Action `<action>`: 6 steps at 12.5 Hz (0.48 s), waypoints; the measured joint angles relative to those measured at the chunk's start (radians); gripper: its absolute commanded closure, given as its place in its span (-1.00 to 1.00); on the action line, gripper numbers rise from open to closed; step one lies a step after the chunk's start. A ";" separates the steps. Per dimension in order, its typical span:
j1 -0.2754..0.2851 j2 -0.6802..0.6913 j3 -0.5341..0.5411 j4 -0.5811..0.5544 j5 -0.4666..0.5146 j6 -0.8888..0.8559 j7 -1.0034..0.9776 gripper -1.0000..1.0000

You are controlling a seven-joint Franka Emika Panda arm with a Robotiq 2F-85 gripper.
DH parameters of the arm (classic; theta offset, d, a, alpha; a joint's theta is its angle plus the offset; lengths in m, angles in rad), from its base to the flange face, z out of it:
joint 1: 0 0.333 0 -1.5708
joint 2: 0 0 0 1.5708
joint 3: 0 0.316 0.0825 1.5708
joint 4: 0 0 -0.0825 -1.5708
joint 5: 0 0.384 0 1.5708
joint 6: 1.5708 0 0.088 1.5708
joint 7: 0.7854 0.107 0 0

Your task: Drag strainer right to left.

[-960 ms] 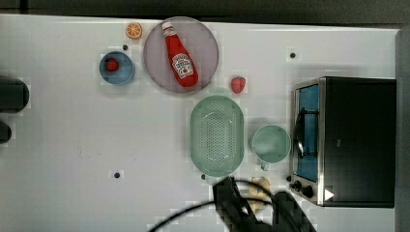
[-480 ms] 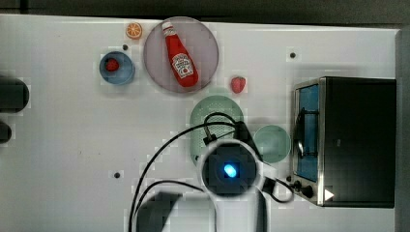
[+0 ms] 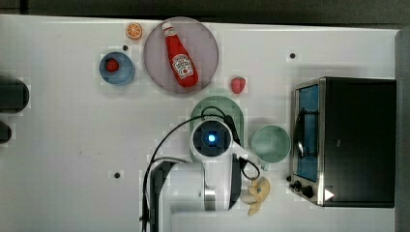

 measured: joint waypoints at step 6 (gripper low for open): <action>-0.006 0.182 -0.023 0.023 -0.004 0.276 0.172 -1.00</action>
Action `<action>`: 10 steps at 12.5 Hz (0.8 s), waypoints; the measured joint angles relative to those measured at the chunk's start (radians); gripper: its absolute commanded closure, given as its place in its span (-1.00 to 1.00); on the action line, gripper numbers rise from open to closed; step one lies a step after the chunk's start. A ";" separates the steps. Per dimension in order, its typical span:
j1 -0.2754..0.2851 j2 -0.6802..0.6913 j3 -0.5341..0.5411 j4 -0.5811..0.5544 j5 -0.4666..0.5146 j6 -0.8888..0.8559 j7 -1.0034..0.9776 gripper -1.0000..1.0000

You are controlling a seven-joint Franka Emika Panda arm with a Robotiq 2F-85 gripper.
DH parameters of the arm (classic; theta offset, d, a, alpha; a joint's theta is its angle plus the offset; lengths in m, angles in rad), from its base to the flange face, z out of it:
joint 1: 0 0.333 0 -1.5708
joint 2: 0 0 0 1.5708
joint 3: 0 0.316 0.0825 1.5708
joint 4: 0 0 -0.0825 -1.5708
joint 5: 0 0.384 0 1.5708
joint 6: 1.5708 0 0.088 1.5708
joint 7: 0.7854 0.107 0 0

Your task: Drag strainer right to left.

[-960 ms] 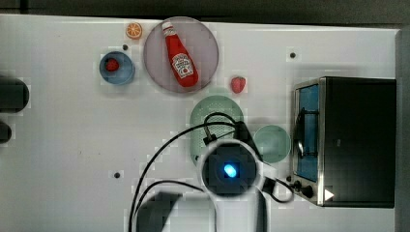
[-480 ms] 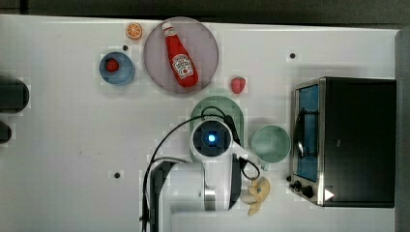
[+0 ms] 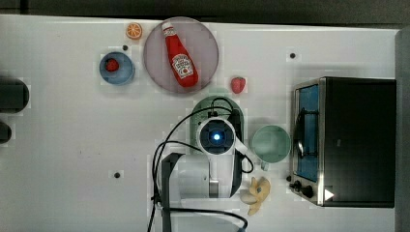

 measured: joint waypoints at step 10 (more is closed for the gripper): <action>0.113 0.125 0.039 0.000 0.024 0.092 0.101 -1.00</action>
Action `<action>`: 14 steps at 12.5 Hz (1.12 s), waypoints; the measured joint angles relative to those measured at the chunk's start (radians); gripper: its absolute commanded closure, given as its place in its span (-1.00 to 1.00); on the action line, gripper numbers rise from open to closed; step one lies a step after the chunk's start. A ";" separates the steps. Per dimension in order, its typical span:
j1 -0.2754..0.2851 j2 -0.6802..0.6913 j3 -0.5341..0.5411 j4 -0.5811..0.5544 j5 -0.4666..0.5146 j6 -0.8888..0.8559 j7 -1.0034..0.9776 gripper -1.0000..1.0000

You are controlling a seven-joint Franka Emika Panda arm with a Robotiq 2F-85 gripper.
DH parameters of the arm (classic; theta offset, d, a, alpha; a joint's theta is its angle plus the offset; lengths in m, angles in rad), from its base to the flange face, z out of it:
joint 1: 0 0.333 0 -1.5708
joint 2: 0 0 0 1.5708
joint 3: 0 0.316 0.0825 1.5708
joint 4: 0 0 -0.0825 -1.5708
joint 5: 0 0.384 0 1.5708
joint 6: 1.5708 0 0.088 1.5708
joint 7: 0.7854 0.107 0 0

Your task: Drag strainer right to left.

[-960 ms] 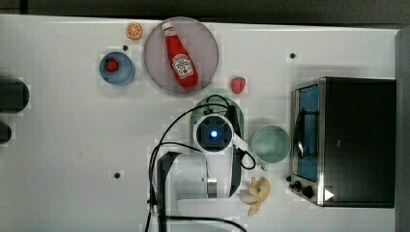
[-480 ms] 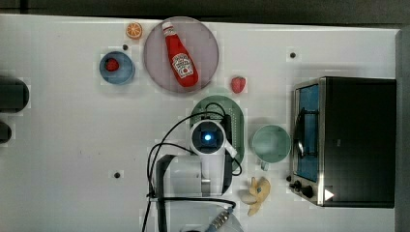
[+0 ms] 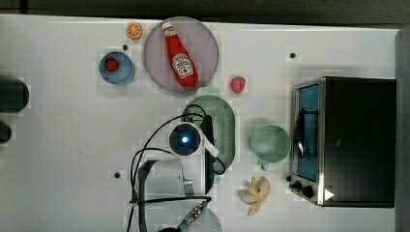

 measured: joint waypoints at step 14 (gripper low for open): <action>0.188 0.045 0.028 0.098 -0.008 -0.006 0.259 -1.00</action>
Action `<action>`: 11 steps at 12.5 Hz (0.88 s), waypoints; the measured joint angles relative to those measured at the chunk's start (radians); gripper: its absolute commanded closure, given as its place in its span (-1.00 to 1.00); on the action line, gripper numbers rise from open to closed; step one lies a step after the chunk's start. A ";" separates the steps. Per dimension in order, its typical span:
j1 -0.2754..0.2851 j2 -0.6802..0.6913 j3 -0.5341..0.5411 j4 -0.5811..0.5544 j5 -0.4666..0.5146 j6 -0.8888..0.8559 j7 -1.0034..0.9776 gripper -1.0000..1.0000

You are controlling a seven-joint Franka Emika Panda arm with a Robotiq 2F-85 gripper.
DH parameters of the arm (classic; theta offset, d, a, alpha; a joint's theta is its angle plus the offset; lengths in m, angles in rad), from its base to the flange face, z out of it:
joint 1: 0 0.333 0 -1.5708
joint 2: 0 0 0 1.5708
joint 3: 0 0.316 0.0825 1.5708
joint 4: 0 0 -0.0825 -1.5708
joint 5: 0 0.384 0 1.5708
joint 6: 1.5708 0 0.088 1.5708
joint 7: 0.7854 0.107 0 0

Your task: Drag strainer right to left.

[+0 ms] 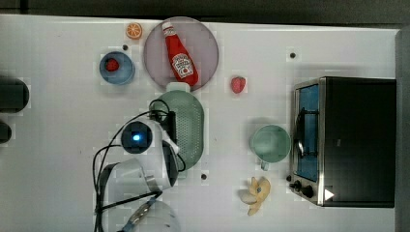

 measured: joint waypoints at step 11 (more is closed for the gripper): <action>0.175 0.114 0.007 0.230 0.172 -0.183 0.035 -1.00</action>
